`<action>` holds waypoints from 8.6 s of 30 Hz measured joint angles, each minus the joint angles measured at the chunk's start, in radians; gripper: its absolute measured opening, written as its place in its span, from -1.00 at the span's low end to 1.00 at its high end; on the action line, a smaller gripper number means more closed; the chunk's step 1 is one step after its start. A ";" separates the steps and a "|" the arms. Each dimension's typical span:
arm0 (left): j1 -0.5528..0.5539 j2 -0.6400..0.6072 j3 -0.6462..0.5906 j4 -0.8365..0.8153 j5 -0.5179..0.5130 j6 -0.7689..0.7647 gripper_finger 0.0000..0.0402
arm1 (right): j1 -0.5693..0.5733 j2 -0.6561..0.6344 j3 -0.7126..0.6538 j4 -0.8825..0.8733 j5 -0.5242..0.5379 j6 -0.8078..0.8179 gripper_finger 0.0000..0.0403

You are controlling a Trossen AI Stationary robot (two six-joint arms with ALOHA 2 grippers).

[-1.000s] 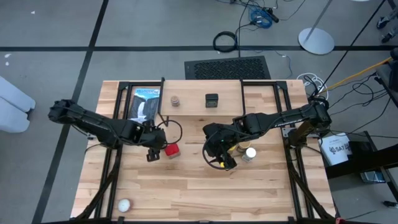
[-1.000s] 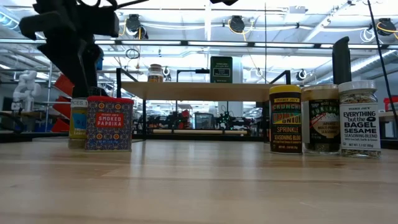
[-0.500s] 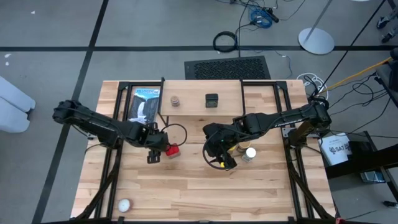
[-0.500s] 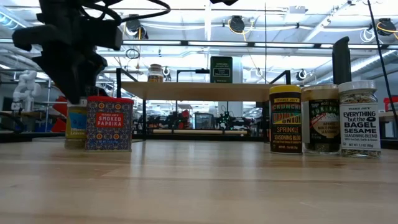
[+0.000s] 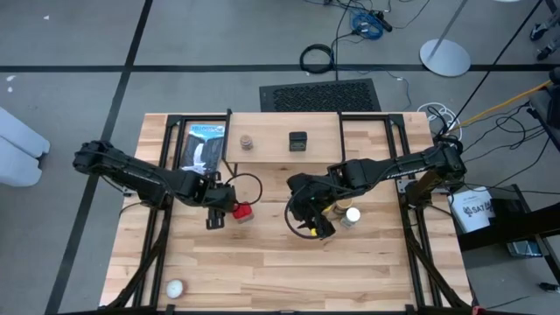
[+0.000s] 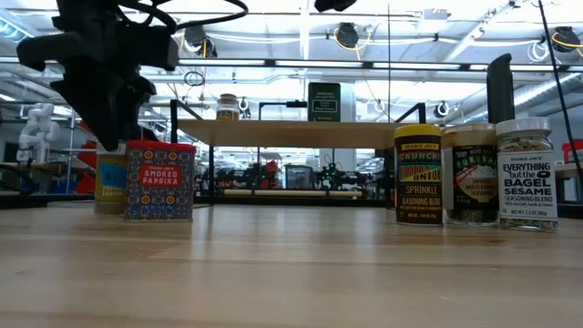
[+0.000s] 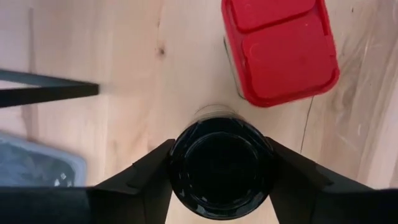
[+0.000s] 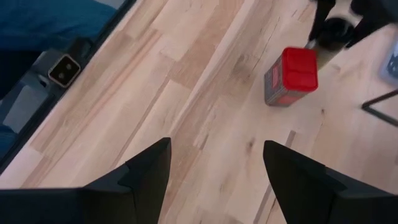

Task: Shelf spices
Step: Put the black seasoning bottle on the shelf

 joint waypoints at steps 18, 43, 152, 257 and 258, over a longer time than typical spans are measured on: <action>0.002 -0.059 0.471 -0.264 -0.092 0.110 0.09 | 0.000 0.000 0.000 -0.058 0.001 0.003 0.20; 0.379 0.069 0.709 -0.130 -0.146 0.689 0.09 | -0.010 0.000 0.000 -0.032 0.000 0.025 0.20; 0.539 0.227 0.842 -0.174 0.096 0.920 0.20 | -0.453 0.153 0.002 0.570 0.052 -0.045 -0.28; 0.541 0.066 0.844 -0.121 -0.066 0.889 0.40 | -0.483 0.196 -0.002 0.590 -0.047 -0.045 -0.14; 0.539 0.057 0.844 -0.118 -0.065 0.889 0.40 | -0.483 0.206 -0.002 0.594 -0.047 -0.041 -0.14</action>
